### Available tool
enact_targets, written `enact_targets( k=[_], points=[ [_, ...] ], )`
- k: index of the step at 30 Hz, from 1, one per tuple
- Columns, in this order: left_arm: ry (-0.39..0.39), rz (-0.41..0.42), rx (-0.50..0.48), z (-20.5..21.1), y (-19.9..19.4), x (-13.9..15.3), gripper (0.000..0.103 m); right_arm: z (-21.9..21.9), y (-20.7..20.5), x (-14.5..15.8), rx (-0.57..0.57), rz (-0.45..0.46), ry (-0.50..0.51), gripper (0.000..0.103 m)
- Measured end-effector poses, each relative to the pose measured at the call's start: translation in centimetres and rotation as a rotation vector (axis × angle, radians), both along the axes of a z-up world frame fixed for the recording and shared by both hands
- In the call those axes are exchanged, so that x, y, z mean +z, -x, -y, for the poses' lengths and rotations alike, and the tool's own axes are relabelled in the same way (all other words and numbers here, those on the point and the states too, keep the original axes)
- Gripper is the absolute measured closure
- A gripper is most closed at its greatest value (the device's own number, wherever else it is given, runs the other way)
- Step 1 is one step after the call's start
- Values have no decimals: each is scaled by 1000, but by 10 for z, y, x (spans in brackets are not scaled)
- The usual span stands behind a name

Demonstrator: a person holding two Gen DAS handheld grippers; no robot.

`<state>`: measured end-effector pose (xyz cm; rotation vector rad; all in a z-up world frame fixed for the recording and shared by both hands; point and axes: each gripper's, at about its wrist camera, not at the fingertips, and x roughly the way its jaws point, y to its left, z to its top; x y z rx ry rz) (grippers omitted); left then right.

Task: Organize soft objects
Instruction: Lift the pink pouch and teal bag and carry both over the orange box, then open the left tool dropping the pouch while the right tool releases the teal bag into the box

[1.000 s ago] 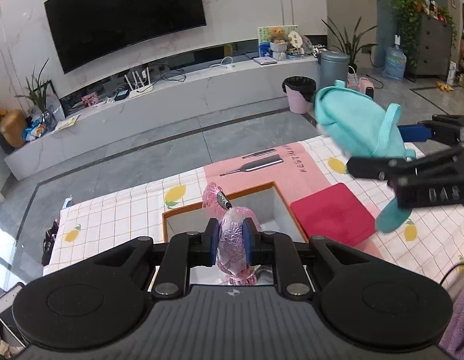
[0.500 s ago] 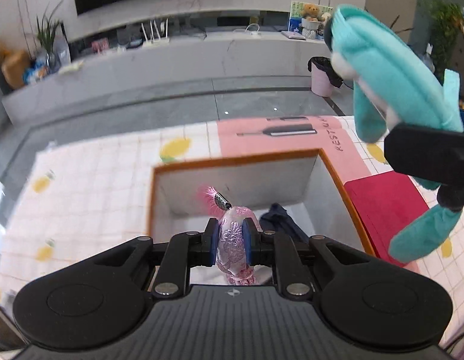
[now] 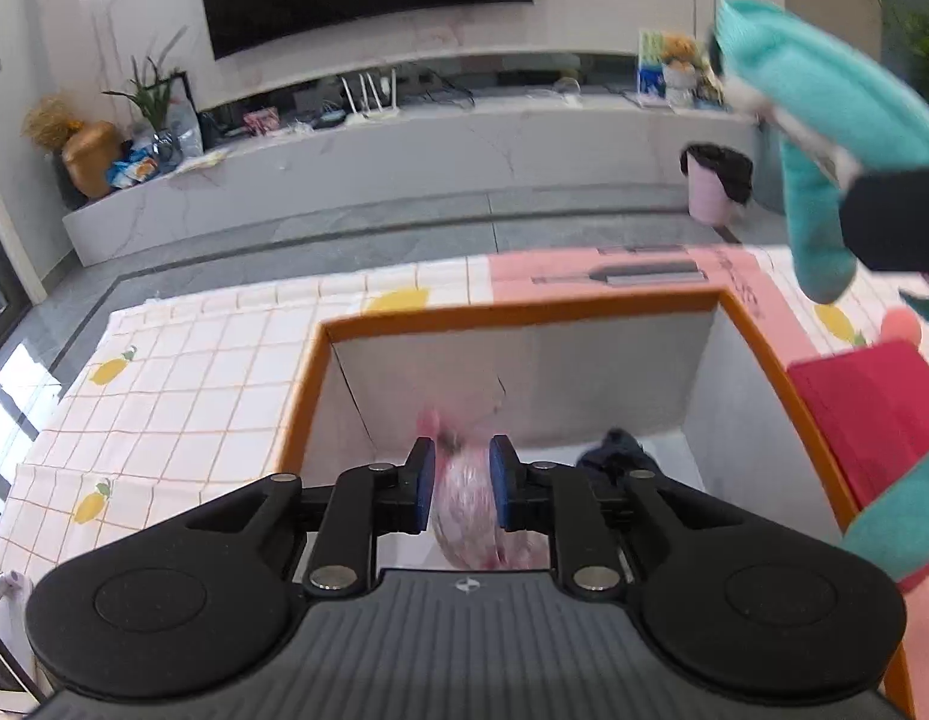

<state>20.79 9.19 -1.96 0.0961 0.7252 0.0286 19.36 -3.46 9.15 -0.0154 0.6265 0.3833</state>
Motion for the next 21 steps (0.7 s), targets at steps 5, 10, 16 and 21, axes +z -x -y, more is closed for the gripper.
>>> enact_targets(
  k=[5, 10, 16, 21],
  points=[
    [6, 99, 11, -6, 11, 18, 32, 1, -1, -2, -2, 4, 45, 23],
    [-7, 117, 39, -16, 15, 30, 18, 1, -8, -6, 4, -15, 58, 23],
    [22, 105, 44, -33, 25, 36, 15, -18, -9, 0, 58, 3, 58, 23],
    [-31, 183, 71, -50, 33, 40, 10, -38, -7, 11, 171, 45, 19, 23]
  ],
)
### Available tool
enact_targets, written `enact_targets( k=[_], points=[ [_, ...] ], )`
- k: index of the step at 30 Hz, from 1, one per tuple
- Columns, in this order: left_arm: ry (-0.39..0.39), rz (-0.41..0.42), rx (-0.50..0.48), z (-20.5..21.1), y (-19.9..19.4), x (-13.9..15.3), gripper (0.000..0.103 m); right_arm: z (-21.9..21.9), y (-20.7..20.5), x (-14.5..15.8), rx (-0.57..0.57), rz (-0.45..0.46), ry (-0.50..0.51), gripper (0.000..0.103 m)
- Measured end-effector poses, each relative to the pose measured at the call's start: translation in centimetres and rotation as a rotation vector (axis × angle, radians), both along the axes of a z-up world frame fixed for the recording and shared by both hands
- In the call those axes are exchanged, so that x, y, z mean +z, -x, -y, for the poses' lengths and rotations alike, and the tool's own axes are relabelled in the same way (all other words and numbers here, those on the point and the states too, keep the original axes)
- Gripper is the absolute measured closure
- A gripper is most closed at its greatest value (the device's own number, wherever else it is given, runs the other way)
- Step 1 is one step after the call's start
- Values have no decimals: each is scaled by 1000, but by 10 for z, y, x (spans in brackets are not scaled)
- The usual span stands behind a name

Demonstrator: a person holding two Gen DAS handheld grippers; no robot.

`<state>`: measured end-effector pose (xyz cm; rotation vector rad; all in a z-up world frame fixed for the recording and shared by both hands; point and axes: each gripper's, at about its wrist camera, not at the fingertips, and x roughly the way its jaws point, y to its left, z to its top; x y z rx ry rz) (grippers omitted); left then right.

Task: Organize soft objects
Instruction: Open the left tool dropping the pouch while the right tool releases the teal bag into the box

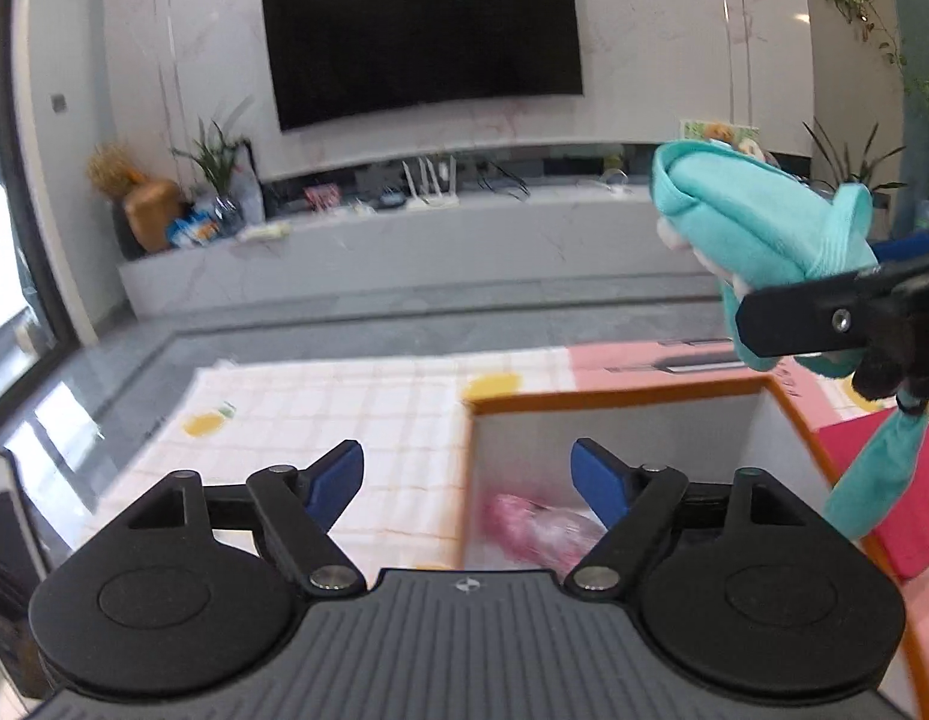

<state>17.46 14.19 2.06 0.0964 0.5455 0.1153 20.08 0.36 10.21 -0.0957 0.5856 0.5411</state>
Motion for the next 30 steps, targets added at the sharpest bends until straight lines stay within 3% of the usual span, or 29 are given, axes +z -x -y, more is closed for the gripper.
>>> enact_targets(
  k=[3, 9, 12, 17, 25, 30],
  points=[
    [67, -2, -17, -18, 2, 0, 10, -13, -2, 4, 83, 5, 8, 23],
    [210, -30, 57, -51, 2, 0, 10, -25, -22, -9, 179, -76, 41, 23],
    [283, -42, 75, -62, 3, 0, 10, -45, -34, -36, 256, -135, 192, 23],
    [387, -30, -11, -70, 10, 5, 10, -70, -33, -78, 402, -104, 353, 23],
    [322, -60, -31, -56, 7, -2, 10, -89, -34, -123, 472, -208, 497, 23],
    [333, -38, -85, -53, 13, 1, 10, -79, -7, -126, 635, -243, 483, 23]
  ],
)
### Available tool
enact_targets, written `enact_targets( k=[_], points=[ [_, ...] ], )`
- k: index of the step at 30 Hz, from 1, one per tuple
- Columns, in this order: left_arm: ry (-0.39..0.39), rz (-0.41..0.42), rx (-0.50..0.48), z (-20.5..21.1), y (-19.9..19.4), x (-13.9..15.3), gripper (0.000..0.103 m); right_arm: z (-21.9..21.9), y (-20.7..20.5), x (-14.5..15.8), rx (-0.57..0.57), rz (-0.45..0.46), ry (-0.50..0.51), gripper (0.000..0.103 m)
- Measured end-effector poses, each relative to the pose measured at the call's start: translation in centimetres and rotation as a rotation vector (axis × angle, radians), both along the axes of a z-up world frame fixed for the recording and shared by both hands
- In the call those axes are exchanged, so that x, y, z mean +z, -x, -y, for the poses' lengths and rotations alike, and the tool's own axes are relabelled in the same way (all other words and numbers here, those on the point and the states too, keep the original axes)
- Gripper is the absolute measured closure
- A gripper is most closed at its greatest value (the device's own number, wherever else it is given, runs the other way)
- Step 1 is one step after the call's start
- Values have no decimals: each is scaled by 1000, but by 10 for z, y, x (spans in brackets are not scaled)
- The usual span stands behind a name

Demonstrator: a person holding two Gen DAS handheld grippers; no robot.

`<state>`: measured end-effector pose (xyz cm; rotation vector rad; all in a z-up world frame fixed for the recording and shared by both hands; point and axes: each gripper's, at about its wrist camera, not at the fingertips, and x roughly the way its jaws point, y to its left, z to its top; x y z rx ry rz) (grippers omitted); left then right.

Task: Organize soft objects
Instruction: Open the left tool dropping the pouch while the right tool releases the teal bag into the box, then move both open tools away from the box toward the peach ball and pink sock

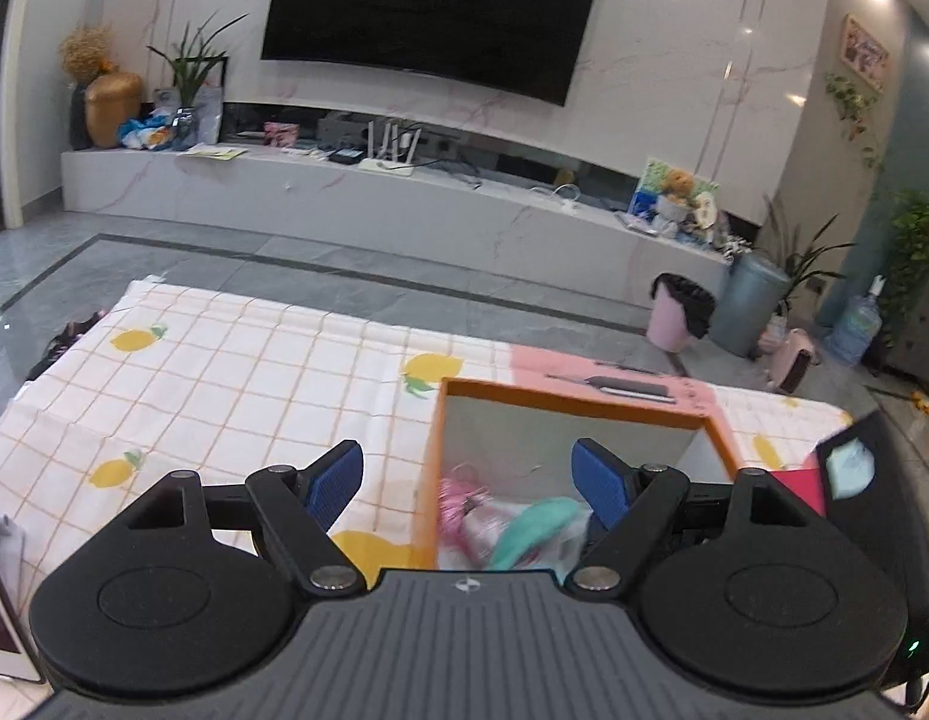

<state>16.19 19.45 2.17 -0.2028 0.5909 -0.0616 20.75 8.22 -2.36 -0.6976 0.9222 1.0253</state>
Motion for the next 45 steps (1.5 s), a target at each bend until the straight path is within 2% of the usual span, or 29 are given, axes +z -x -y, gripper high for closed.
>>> enact_targets(
  k=[2, 7, 9, 13, 18, 21, 23, 28, 33, 38, 40, 43, 45],
  points=[
    [-5, -1, -9, 2, -1, 0, 10, 1, 2, -8, 20, -52, 35, 23],
    [-79, -5, -20, 13, 0, -2, 10, -6, 4, -13, -16, -47, 91, 22],
    [-103, 7, -24, 15, 1, -2, 10, -8, 5, -13, -28, -46, 100, 15],
    [-78, 13, -39, 15, 0, -3, 10, -9, 15, -10, -9, 52, 86, 3],
    [-104, 16, -55, 20, 1, -3, 10, -7, 29, 8, 44, 131, 64, 3],
    [-125, 25, -61, 24, 3, -1, 10, -6, 27, 15, -3, 64, 55, 3],
    [-134, 37, -62, 26, 5, 0, 10, -3, 28, 21, -37, 59, 18, 3],
    [-151, 81, -50, 28, 11, 6, 10, 5, 47, 37, -113, 214, -59, 3],
    [-144, 45, -7, 30, 7, 9, 10, 18, 76, 59, -169, 350, -123, 3],
    [-138, 48, 30, 36, 16, 21, 10, 41, 96, 86, -295, 367, -182, 3],
    [-137, 52, 24, 43, 23, 29, 7, 56, 104, 98, -338, 377, -204, 2],
    [-152, 89, -3, 61, 36, 42, 6, 84, 114, 114, -411, 422, -236, 3],
    [-135, 113, -1, 72, 45, 49, 6, 107, 114, 120, -472, 446, -250, 3]
  ],
)
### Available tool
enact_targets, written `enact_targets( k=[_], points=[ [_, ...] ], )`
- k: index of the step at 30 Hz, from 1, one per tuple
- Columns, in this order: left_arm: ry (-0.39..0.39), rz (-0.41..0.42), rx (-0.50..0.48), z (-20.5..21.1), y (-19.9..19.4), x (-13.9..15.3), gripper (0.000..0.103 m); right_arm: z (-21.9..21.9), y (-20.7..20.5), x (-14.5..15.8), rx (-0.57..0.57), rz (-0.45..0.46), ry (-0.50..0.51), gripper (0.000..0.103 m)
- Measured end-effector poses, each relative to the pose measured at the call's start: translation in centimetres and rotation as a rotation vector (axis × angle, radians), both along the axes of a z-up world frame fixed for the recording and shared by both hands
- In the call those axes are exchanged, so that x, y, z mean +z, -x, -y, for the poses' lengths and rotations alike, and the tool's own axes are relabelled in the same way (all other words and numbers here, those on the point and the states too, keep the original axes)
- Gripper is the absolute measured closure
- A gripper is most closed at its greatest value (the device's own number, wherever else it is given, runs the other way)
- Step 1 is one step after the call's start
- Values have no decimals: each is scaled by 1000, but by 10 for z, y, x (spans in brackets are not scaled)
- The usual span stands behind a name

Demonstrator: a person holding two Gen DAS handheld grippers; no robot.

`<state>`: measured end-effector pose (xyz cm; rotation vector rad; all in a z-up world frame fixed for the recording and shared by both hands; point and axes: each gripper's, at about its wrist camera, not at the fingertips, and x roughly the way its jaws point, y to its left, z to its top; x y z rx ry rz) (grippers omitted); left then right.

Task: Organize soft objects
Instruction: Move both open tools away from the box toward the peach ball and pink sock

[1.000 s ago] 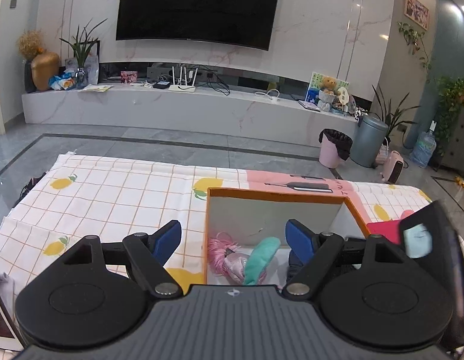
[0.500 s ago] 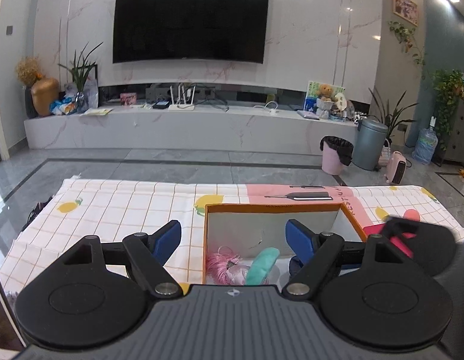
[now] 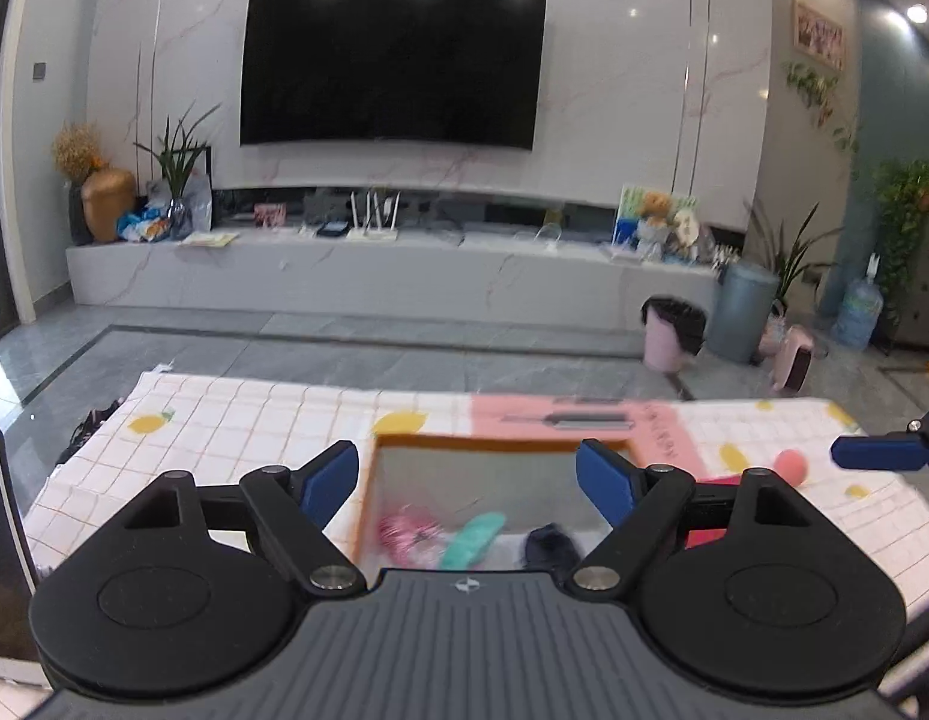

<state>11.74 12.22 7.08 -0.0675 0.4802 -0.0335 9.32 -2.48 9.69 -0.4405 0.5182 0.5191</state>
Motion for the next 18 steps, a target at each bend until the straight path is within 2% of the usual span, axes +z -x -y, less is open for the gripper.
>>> enact_targets(
  k=[2, 6, 9, 12, 15, 18],
  points=[
    [26, 1, -17, 12, 6, 5, 6, 26, -2, 6, -63, 18, -19, 3],
    [57, -23, -124, 38, 13, 3, 6, 82, -8, 7, -229, 35, -31, 2],
    [99, -37, -129, 57, 14, -3, 6, 123, -15, 4, -339, 32, -29, 2],
    [92, -75, -224, 79, 11, -13, 6, 159, -24, -3, -468, 55, -51, 2],
    [78, -69, -306, 101, 14, -24, 6, 187, -38, -11, -604, 50, -66, 2],
    [25, -73, -370, 125, 17, -34, 6, 207, -54, -20, -640, 57, -80, 2]
  ],
)
